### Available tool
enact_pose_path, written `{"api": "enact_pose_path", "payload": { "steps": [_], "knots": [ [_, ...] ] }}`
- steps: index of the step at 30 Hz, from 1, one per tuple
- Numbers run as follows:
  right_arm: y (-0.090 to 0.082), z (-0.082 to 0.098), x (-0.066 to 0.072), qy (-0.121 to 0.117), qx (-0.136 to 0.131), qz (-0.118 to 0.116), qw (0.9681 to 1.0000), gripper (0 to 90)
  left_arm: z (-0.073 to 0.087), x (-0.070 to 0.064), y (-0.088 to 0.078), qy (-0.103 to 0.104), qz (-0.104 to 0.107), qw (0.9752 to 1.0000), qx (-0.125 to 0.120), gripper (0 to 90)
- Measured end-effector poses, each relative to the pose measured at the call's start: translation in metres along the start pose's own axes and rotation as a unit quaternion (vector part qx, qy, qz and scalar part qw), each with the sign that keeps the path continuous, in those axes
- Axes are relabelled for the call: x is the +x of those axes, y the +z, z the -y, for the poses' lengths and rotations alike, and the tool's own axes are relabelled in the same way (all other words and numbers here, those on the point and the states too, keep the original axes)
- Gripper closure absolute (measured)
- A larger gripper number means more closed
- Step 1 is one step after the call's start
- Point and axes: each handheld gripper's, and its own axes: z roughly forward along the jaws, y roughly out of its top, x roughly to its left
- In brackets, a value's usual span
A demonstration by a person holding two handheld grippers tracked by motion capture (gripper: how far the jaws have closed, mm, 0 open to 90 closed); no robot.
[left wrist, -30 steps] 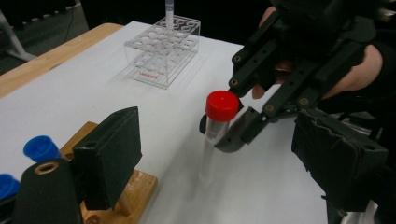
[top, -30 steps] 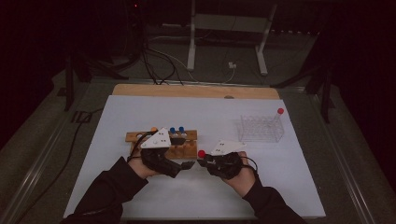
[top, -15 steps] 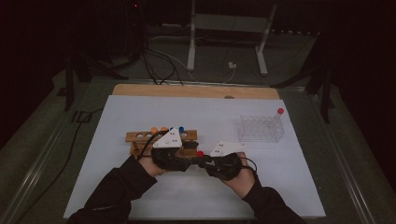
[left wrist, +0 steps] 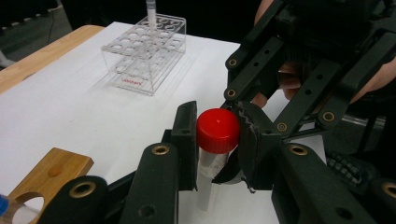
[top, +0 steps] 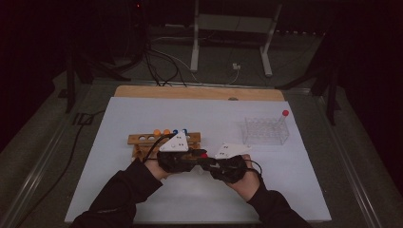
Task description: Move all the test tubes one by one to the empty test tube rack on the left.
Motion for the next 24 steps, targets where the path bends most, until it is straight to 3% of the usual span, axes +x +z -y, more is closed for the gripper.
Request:
{"api": "enact_pose_path", "payload": {
  "steps": [4, 12, 24],
  "knots": [
    [-0.002, -0.001, -0.001, 0.005, -0.012, -0.004, 0.9999, 70.8, -0.002, 0.001, -0.005, -0.003, -0.004, 1.0000, -0.003, 71.5],
    [-0.012, -0.003, -0.005, 0.007, -0.042, 0.014, 0.9990, 49.0, -0.006, 0.008, -0.020, -0.011, -0.032, 0.9994, -0.011, 71.5],
    [-0.017, -0.003, -0.010, 0.027, -0.057, 0.025, 0.9977, 8.5, -0.014, 0.017, -0.054, -0.010, -0.068, 0.9973, -0.026, 71.5]
  ]
}}
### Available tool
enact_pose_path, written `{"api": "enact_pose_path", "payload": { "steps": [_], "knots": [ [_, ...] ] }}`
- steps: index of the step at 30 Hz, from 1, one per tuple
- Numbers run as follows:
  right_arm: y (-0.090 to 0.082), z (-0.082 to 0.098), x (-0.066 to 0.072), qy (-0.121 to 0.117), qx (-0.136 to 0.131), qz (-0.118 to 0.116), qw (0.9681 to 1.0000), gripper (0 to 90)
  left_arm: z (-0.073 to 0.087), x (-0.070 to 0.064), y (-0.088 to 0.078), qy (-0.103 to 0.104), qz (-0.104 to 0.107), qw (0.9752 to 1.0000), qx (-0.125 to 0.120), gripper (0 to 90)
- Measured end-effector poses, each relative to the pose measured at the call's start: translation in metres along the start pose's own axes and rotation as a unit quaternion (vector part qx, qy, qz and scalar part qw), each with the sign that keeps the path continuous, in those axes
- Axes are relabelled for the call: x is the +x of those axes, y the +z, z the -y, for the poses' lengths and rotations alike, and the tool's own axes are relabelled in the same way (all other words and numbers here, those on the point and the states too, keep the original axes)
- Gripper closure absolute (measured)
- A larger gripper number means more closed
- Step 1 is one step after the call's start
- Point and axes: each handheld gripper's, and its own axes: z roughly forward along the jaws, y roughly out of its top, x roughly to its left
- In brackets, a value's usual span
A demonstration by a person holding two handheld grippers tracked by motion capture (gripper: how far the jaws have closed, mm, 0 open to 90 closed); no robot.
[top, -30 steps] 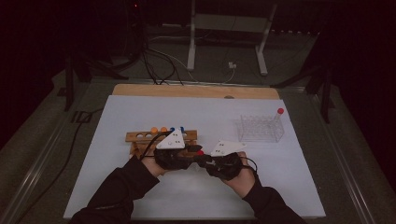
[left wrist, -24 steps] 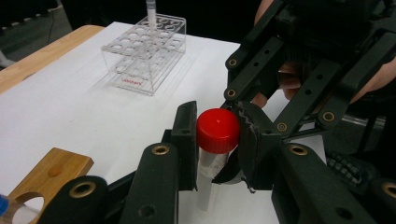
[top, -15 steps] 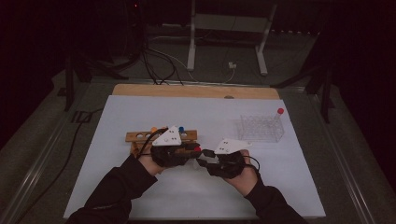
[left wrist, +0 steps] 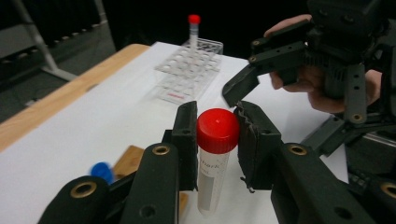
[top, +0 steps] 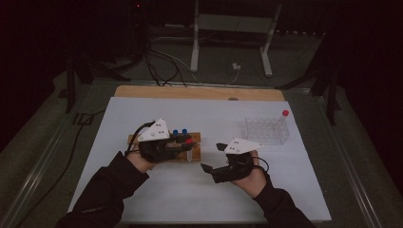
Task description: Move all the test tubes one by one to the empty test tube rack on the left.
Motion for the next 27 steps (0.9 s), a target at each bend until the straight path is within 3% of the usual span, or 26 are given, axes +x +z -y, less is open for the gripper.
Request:
{"api": "enact_pose_path", "payload": {
  "steps": [6, 11, 27],
  "knots": [
    [-0.001, 0.000, -0.004, 0.010, 0.000, 0.008, 0.9999, 0.0, 0.001, 0.009, -0.018, -0.008, -0.025, 0.9996, -0.006, 71.5],
    [-0.005, 0.001, -0.007, 0.009, -0.007, -0.002, 0.9999, 0.0, 0.003, 0.016, -0.033, -0.013, -0.047, 0.9988, -0.008, 71.5],
    [-0.010, -0.001, -0.010, 0.007, -0.012, 0.001, 0.9999, 0.0, 0.013, 0.035, -0.077, -0.027, -0.104, 0.9941, -0.013, 71.5]
  ]
}}
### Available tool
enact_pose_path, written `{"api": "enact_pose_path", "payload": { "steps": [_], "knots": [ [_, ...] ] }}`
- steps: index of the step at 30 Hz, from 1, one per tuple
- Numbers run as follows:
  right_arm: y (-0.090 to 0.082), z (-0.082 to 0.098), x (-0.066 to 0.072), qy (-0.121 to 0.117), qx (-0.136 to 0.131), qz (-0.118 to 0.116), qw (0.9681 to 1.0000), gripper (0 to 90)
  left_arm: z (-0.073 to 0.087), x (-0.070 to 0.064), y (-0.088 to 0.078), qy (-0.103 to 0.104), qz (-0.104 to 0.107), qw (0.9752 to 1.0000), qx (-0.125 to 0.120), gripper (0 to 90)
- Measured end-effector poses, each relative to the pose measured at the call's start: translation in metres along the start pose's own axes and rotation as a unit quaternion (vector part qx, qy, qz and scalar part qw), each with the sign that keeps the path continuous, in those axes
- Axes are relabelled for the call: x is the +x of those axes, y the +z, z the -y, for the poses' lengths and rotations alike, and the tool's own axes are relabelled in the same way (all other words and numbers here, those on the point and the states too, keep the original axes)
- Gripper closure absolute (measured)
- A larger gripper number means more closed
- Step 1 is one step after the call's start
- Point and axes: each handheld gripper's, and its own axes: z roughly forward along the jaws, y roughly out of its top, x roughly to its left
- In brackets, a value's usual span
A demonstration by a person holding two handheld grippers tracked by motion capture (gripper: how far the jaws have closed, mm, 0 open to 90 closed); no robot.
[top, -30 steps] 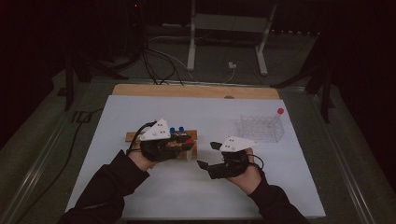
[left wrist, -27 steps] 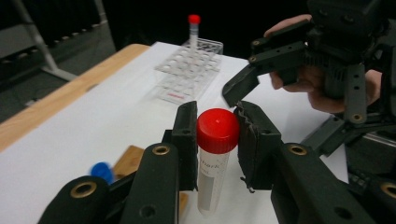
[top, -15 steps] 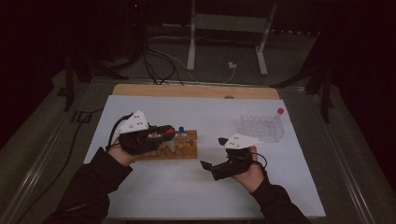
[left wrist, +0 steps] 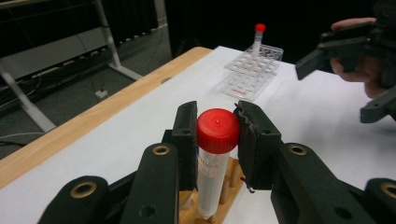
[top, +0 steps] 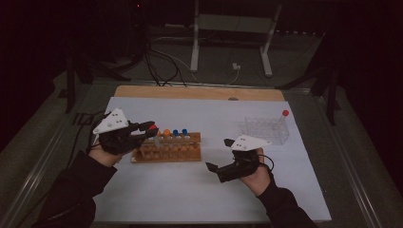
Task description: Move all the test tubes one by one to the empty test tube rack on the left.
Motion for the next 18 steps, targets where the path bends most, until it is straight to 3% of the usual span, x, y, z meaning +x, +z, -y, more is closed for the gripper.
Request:
{"api": "enact_pose_path", "payload": {
  "steps": [9, 18],
  "knots": [
    [-0.002, -0.001, 0.000, -0.002, -0.002, 0.001, 1.0000, 0.0, 0.002, 0.018, -0.004, -0.004, -0.041, 0.9992, 0.001, 71.5],
    [-0.003, -0.001, -0.001, -0.001, -0.003, 0.002, 1.0000, 0.0, 0.014, 0.030, 0.009, -0.016, -0.066, 0.9977, 0.007, 71.5]
  ]
}}
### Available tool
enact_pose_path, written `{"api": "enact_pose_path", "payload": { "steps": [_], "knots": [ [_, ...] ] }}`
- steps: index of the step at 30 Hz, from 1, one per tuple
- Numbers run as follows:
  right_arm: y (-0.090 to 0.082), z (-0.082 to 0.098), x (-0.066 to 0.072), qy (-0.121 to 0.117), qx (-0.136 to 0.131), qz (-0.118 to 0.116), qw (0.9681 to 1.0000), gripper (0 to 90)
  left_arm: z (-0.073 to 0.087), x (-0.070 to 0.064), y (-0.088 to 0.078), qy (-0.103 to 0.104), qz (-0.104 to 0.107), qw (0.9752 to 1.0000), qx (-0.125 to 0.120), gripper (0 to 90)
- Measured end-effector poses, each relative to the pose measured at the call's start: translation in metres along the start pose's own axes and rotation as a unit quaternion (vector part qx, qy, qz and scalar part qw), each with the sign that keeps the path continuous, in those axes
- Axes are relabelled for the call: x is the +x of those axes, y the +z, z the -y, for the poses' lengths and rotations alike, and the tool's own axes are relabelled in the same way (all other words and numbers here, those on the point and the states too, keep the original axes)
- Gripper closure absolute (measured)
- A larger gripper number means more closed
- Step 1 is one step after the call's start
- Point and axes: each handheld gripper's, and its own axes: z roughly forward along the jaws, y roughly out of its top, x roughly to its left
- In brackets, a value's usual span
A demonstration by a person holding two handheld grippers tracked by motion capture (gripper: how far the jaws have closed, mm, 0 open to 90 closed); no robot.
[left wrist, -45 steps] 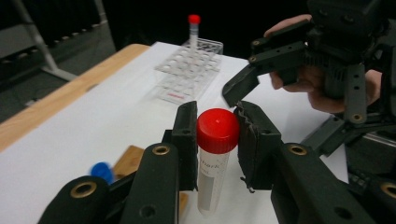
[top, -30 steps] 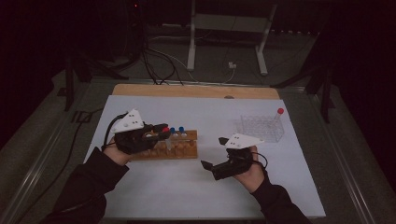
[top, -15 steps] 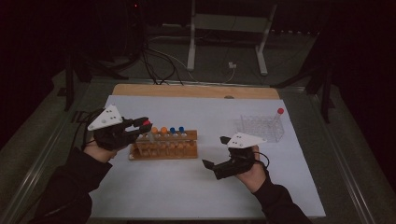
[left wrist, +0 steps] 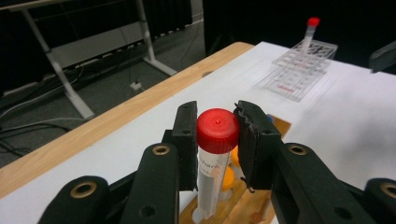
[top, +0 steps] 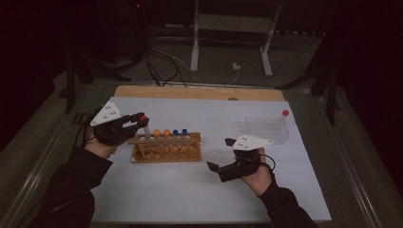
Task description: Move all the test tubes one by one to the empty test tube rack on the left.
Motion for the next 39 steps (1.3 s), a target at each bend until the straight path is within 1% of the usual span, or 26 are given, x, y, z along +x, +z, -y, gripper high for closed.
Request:
{"api": "enact_pose_path", "payload": {
  "steps": [3, 4, 9, 11, 13, 14, 19, 28, 30, 31, 37, 39],
  "knots": [
    [0.000, 0.000, 0.000, 0.000, 0.000, -0.001, 1.0000, 0.0, 0.006, 0.003, 0.006, -0.005, -0.003, 1.0000, 0.005, 71.6],
    [0.000, 0.000, -0.001, 0.000, 0.001, 0.000, 1.0000, 0.0, 0.008, 0.004, 0.008, -0.007, 0.000, 1.0000, 0.005, 71.6],
    [-0.001, 0.000, -0.001, 0.003, 0.001, -0.001, 1.0000, 0.0, 0.017, 0.003, 0.017, -0.015, 0.003, 0.9998, 0.014, 71.5],
    [-0.001, 0.001, -0.002, 0.003, 0.001, -0.001, 1.0000, 0.0, 0.021, 0.001, 0.019, -0.016, 0.007, 0.9997, 0.019, 71.6],
    [-0.001, 0.001, -0.002, 0.003, 0.002, -0.002, 1.0000, 0.0, 0.024, -0.001, 0.021, -0.013, 0.007, 0.9996, 0.023, 71.5],
    [-0.001, 0.001, -0.002, 0.002, 0.003, -0.002, 1.0000, 0.0, 0.026, -0.001, 0.022, -0.011, 0.006, 0.9996, 0.025, 71.5],
    [-0.002, 0.000, -0.003, 0.004, 0.002, -0.002, 1.0000, 0.0, 0.034, 0.000, 0.024, -0.022, 0.008, 0.9992, 0.031, 71.6],
    [-0.003, 0.000, -0.004, 0.006, 0.001, -0.002, 1.0000, 0.0, 0.045, 0.001, 0.030, -0.034, 0.009, 0.9984, 0.045, 71.7],
    [-0.004, 0.000, -0.004, 0.005, 0.001, -0.002, 1.0000, 0.0, 0.047, 0.001, 0.031, -0.031, 0.009, 0.9982, 0.050, 71.7],
    [-0.004, 0.000, -0.004, 0.006, 0.000, -0.002, 1.0000, 0.0, 0.048, 0.001, 0.032, -0.034, 0.009, 0.9982, 0.049, 71.6],
    [-0.005, -0.001, -0.005, 0.007, -0.001, -0.002, 1.0000, 0.0, 0.052, 0.001, 0.036, -0.033, 0.010, 0.9974, 0.064, 71.6],
    [-0.005, -0.001, -0.005, 0.007, -0.001, -0.002, 1.0000, 0.0, 0.053, 0.001, 0.036, -0.035, 0.010, 0.9974, 0.062, 71.6]
  ]
}}
